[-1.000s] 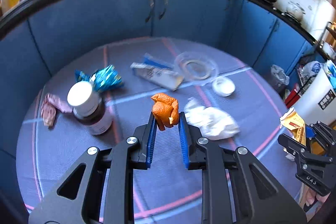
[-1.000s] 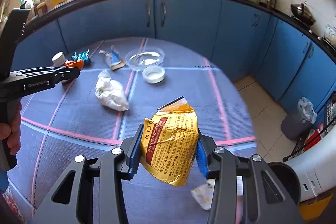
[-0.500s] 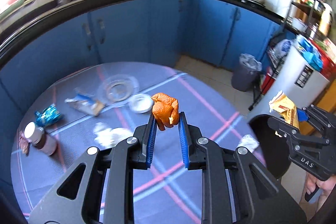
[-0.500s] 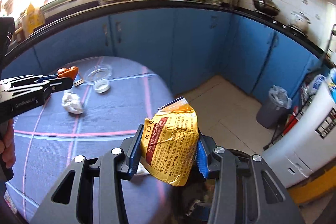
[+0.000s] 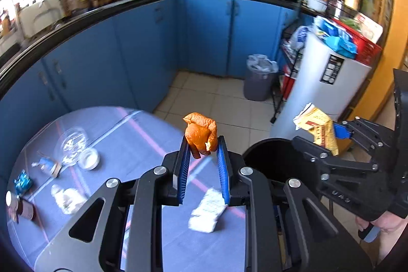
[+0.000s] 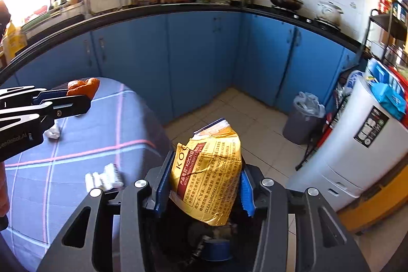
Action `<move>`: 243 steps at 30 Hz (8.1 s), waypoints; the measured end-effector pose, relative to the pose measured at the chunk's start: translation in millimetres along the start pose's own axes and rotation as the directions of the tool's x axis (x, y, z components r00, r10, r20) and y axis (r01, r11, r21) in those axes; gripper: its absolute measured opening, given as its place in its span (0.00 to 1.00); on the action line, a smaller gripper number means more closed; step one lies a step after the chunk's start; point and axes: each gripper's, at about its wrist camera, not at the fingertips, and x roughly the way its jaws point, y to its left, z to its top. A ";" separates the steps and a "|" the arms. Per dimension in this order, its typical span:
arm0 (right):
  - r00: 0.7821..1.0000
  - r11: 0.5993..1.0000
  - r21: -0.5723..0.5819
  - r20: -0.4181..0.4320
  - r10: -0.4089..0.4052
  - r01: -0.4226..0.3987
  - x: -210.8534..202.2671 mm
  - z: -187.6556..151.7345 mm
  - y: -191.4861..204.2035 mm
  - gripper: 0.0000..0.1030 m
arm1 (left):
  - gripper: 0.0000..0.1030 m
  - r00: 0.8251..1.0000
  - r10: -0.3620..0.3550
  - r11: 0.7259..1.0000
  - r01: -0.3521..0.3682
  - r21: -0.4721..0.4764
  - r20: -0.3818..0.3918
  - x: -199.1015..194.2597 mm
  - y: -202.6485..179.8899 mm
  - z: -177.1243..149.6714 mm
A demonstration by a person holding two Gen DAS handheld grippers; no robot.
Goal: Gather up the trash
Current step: 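Carry the orange item and yellow bag over the black bin with both grippers, then open the left gripper to drop the orange item while the right releases the bag, then grasp the white tissue with the left gripper while the right grasps the white tube, then carry the tissue and white tube over the black bin with both grippers, then open the right gripper to drop the tube while the left releases the tissue, then bring both grippers back over the table, then grasp the brown white-capped bottle with the left gripper while the right grasps the small white cup, then carry the bottle and white cup over the black bin with both grippers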
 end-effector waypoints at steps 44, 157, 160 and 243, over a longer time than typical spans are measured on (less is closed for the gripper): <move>0.999 1.000 0.007 -0.028 0.020 -0.020 8.6 -11.7 -7.2 0.80 | 0.96 1.000 -0.012 1.000 0.012 0.011 0.026 11.1 -33.6 27.0; 0.995 0.998 -0.022 0.070 0.066 -0.065 -8.0 12.6 -20.3 0.07 | 0.31 0.999 -0.041 0.989 0.041 0.140 -0.003 10.7 -38.4 24.2; 0.995 0.997 -0.016 0.064 0.070 -0.069 -5.8 12.7 -22.9 0.07 | 0.31 0.999 -0.046 0.988 0.046 0.145 -0.006 13.0 -42.8 26.3; 0.950 0.920 -0.242 -0.128 0.284 -0.308 109.0 59.7 233.3 0.37 | 0.45 0.932 0.344 0.869 -0.363 -0.336 -0.116 -46.5 259.3 -112.0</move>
